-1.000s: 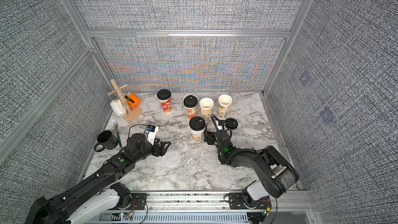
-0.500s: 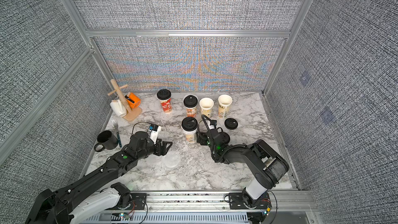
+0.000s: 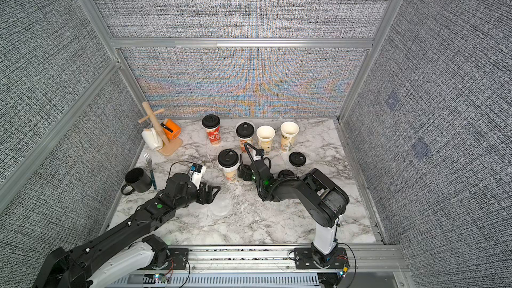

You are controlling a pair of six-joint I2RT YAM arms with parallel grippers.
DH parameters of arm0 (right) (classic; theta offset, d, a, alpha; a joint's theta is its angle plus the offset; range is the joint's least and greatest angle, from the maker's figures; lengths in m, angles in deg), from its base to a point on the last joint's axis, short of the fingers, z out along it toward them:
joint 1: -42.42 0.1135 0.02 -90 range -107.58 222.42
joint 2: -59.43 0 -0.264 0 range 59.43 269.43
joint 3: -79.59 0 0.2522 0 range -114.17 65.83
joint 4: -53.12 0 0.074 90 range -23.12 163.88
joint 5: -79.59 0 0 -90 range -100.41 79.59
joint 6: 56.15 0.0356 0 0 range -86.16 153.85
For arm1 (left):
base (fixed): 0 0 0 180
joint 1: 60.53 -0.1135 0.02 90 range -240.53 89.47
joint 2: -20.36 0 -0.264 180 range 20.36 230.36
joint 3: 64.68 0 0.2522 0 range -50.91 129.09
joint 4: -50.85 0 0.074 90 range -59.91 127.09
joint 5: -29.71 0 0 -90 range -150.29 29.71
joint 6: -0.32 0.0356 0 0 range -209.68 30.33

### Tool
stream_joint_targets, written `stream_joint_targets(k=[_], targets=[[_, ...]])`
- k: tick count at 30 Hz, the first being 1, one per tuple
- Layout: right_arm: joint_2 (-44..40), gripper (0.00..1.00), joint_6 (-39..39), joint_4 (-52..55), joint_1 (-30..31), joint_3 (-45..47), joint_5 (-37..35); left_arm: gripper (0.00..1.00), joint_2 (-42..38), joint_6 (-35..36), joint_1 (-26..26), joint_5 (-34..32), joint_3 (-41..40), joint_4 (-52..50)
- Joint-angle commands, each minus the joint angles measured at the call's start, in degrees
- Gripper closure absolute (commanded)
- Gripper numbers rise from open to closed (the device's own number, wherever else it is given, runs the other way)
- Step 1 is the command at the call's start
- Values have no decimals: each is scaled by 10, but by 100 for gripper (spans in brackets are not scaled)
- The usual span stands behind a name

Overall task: Put the leak-proof paper on the milk tea cups
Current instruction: Move the cup to the center of the board.

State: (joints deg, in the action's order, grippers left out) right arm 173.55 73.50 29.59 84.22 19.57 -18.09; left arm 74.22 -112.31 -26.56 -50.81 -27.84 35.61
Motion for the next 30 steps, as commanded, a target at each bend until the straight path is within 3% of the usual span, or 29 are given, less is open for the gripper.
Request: stream_joint_targets(k=[1, 9, 22, 30], targets=[[11, 18, 4, -15, 2, -27, 19, 15, 2, -9, 0, 19, -13, 29], [-37, 18, 10, -13, -8, 9, 10, 13, 53, 6, 0, 29, -26, 120], [-291, 14, -34, 86, -54, 160, -35, 12, 258, -3, 0, -30, 7, 314], [-400, 14, -51, 122, -80, 221, -40, 13, 326, -4, 0, -79, 50, 328]])
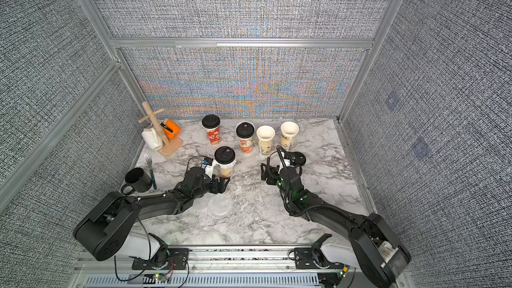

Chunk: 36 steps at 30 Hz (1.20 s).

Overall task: Put the leak-proof paper on the milk tea cups
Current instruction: Move the cup to the center of the board.

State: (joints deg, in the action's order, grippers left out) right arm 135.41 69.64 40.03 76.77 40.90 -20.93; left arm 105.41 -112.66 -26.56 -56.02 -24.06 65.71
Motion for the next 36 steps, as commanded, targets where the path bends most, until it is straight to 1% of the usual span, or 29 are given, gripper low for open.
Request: stream_joint_targets(k=[1, 5, 8, 13, 18, 22, 27, 30, 34, 36], targets=[[-29, 14, -15, 25, -10, 12, -11, 13, 23, -1, -1, -32, 19, 28], [-61, 14, -37, 44, -32, 18, 5, 14, 57, -1, 0, -57, 39, 26], [-68, 14, -60, 61, -43, 7, 15, 14, 74, -3, 0, -67, 46, 27], [-67, 14, -84, 73, -47, -2, 29, 14, 77, -2, 0, -88, 42, 25], [-62, 14, -69, 96, -59, -4, 23, 13, 65, 3, -2, -113, 43, 4], [-55, 14, -59, 132, -74, -20, 19, 13, 42, 4, -3, -126, 48, -30], [-55, 14, -84, 168, -75, -36, 16, 11, -6, 10, -4, -126, 51, -94], [-52, 14, -83, 239, -83, -62, -1, 10, -45, 12, -4, -120, 41, -120], [-38, 14, -86, 346, -88, -113, 15, 10, -104, 10, -4, -108, 26, -165], [-37, 14, -82, 388, -89, -124, 10, 10, -139, 5, -4, -105, 14, -187]])
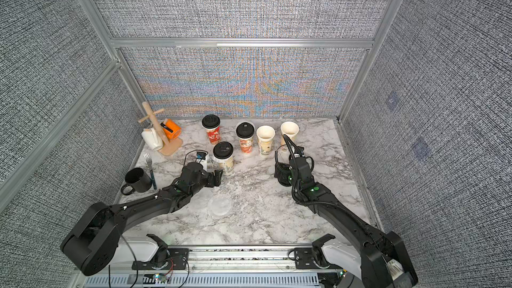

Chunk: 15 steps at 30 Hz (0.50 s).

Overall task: Put the leak-proof paper on the milk tea cups
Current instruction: Move the cup to the center of the board.

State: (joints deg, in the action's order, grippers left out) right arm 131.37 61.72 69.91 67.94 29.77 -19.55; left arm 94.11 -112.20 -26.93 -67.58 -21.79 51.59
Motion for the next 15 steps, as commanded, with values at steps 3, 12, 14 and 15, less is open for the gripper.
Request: stream_joint_targets(k=[3, 12, 14, 15], targets=[[4, 14, -10, 111, 0, -29, -12, 10, -81, -6, 0, 13, -17, -103], [76, 12, -102, -105, 0, -71, 76, 8, -223, -30, -1, 14, -45, -207], [120, 11, -118, -128, 0, -94, 74, 6, -253, -31, -1, 2, -60, -208], [143, 10, -125, -138, 0, -118, 73, 4, -266, -31, -2, -3, -69, -205]])
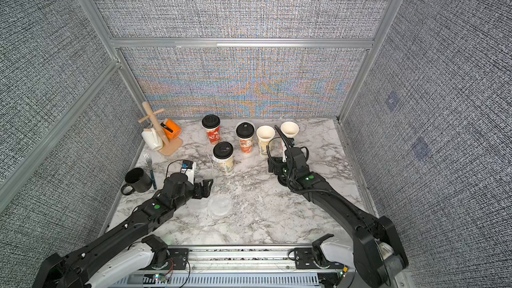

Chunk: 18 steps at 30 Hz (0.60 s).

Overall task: Put the leak-proof paper on the milk tea cups
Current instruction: Move the cup to the center of the board.

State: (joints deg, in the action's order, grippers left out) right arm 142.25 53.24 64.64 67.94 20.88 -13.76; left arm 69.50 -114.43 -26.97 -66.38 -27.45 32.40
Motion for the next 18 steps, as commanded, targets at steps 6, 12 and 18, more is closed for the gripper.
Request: stream_joint_targets(k=[6, 12, 18], targets=[[137, 7, -40, -154, 0, -82, -12, 0, -69, 1, -10, -16, -41, 4], [206, 5, -30, -179, 2, -129, -23, 0, -75, -1, -17, -16, -46, 4], [258, 2, -20, -162, 1, -177, -44, 0, -72, -27, -18, -9, -63, 31]])
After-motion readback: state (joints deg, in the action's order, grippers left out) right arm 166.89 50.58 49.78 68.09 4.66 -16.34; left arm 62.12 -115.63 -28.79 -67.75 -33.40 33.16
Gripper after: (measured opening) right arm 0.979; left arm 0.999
